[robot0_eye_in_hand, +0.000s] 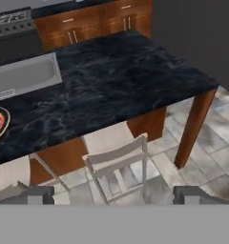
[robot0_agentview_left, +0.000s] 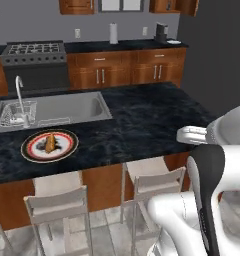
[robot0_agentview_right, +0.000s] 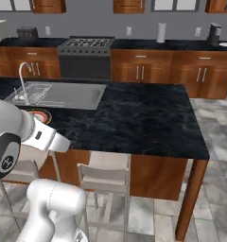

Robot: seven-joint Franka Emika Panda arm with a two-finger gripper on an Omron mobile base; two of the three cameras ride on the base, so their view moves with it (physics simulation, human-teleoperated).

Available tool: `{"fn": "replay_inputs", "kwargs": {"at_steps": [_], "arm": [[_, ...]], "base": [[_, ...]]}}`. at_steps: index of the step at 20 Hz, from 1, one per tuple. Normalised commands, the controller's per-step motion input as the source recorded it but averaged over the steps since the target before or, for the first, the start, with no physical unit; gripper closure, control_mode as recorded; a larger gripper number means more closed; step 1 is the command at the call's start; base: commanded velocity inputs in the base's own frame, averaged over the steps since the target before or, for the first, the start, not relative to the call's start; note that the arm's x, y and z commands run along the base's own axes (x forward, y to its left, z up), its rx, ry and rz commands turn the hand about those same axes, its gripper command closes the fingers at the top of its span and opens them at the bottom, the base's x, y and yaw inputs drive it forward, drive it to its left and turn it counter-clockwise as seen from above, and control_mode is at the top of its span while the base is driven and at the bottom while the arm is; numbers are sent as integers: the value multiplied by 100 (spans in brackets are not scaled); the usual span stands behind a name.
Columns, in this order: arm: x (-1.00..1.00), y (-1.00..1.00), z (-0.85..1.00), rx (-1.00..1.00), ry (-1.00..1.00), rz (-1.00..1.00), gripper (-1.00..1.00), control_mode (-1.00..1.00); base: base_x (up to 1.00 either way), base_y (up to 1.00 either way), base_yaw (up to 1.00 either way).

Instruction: Move the hot dog bun to the plate on the dining table and place the condiment next to that plate. Then navigate to the fridge and take the sausage and place it on the plate as well.

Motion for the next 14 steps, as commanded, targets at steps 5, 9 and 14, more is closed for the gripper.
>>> {"fn": "replay_inputs", "kwargs": {"at_steps": [5,9,14], "arm": [[0,0,0,0,0,0,-100,100],[0,0,0,0,0,0,-100,100],[0,0,0,0,0,0,-100,100]], "base": [[22,-100,3],[20,-100,2],[33,-100,4]]}}
